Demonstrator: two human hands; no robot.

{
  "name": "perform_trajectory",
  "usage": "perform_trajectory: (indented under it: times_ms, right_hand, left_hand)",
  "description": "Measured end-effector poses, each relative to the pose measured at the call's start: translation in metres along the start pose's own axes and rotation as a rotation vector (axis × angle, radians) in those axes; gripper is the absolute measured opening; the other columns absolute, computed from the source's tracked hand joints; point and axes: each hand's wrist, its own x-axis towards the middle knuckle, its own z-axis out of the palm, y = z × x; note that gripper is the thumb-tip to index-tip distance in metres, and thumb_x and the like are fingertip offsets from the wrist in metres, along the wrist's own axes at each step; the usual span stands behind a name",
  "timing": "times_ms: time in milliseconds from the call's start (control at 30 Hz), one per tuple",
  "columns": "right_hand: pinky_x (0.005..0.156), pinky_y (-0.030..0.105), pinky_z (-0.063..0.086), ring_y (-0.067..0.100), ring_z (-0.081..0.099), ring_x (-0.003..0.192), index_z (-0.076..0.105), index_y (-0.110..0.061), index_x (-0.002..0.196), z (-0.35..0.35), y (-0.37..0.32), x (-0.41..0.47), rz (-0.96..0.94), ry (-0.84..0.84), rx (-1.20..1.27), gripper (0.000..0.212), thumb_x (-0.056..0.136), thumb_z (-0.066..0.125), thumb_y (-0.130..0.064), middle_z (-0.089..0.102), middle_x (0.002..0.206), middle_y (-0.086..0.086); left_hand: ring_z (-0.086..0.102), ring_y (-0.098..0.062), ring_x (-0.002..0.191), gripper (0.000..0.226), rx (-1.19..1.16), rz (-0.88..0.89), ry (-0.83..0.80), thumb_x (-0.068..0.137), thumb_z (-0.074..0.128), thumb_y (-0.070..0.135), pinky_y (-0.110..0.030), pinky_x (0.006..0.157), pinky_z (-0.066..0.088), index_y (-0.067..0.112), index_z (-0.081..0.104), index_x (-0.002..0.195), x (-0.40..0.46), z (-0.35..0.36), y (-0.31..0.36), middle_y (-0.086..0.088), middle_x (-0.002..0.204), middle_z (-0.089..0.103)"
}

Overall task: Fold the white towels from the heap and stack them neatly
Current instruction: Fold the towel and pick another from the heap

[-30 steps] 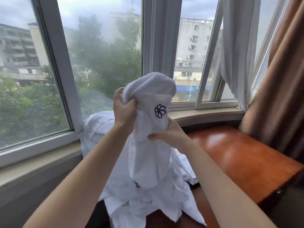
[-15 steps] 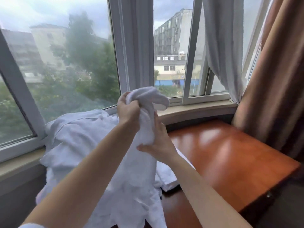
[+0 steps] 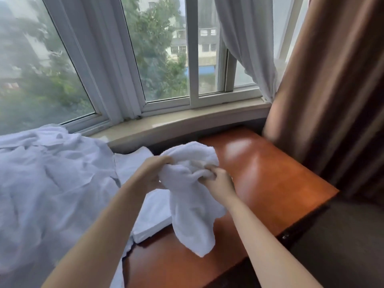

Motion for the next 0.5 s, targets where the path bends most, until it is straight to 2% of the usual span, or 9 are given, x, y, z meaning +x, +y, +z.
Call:
perform_trajectory:
  times_ms: [67,133,167,233,300,400,500]
  right_hand:
    - [0.098,0.041,0.045,0.022,0.061,0.101,0.069,-0.038,0.086,-0.011,0.013,0.011,0.014,0.020,-0.055,0.005,0.082,0.069,-0.036,0.070,0.089,-0.013]
    - [0.097,0.042,0.043,0.016,0.059,0.086,0.060,-0.043,0.065,-0.022,0.025,0.020,0.049,0.045,-0.103,0.022,0.083,0.067,-0.033,0.062,0.068,-0.019]
    - [0.091,0.039,0.044,0.015,0.055,0.079,0.057,-0.044,0.059,-0.027,0.033,0.026,0.077,0.076,-0.122,0.028,0.083,0.067,-0.033,0.057,0.059,-0.021]
    - [0.074,0.032,0.039,0.016,0.048,0.070,0.054,-0.044,0.056,-0.040,0.047,0.034,0.119,0.123,-0.147,0.031,0.082,0.067,-0.033,0.050,0.049,-0.021]
    - [0.065,0.029,0.033,0.016,0.042,0.065,0.054,-0.044,0.057,-0.057,0.059,0.040,0.136,0.164,-0.162,0.031,0.081,0.067,-0.031,0.048,0.048,-0.022]
    - [0.061,0.029,0.033,0.017,0.043,0.062,0.054,-0.038,0.056,-0.087,0.078,0.052,0.169,0.205,-0.155,0.030,0.080,0.068,-0.029,0.047,0.046,-0.016]
    - [0.061,0.031,0.036,0.018,0.047,0.061,0.054,-0.033,0.054,-0.119,0.097,0.067,0.197,0.246,-0.112,0.029,0.079,0.068,-0.029,0.047,0.046,-0.012]
  left_hand:
    - [0.071,-0.027,0.088,0.042,-0.102,-0.040,-0.125,0.068,0.064,0.021,-0.043,0.065,0.057,0.019,0.070,0.110,0.020,0.006,-0.007,-0.009,0.102,0.073]
    - [0.070,-0.029,0.095,0.042,-0.166,-0.072,-0.169,0.078,0.067,0.026,-0.042,0.064,0.057,0.021,0.065,0.120,0.043,0.017,-0.019,-0.010,0.111,0.070]
    - [0.070,-0.029,0.093,0.039,-0.186,-0.098,-0.173,0.082,0.067,0.029,-0.041,0.063,0.057,0.020,0.064,0.120,0.053,0.026,-0.024,-0.011,0.110,0.070]
    - [0.069,-0.029,0.089,0.036,-0.203,-0.157,-0.177,0.084,0.066,0.036,-0.040,0.062,0.057,0.020,0.063,0.116,0.072,0.047,-0.034,-0.010,0.104,0.070]
    - [0.068,-0.029,0.092,0.034,-0.200,-0.183,-0.187,0.084,0.065,0.041,-0.040,0.067,0.059,0.022,0.063,0.112,0.086,0.074,-0.037,-0.010,0.105,0.069]
    - [0.069,-0.025,0.085,0.037,-0.168,-0.160,-0.207,0.088,0.057,0.046,-0.035,0.066,0.059,0.023,0.063,0.116,0.102,0.116,-0.033,-0.008,0.102,0.071]
    - [0.068,-0.021,0.087,0.037,-0.115,-0.112,-0.209,0.090,0.051,0.048,-0.033,0.064,0.057,0.026,0.064,0.117,0.114,0.159,-0.022,-0.004,0.103,0.072]
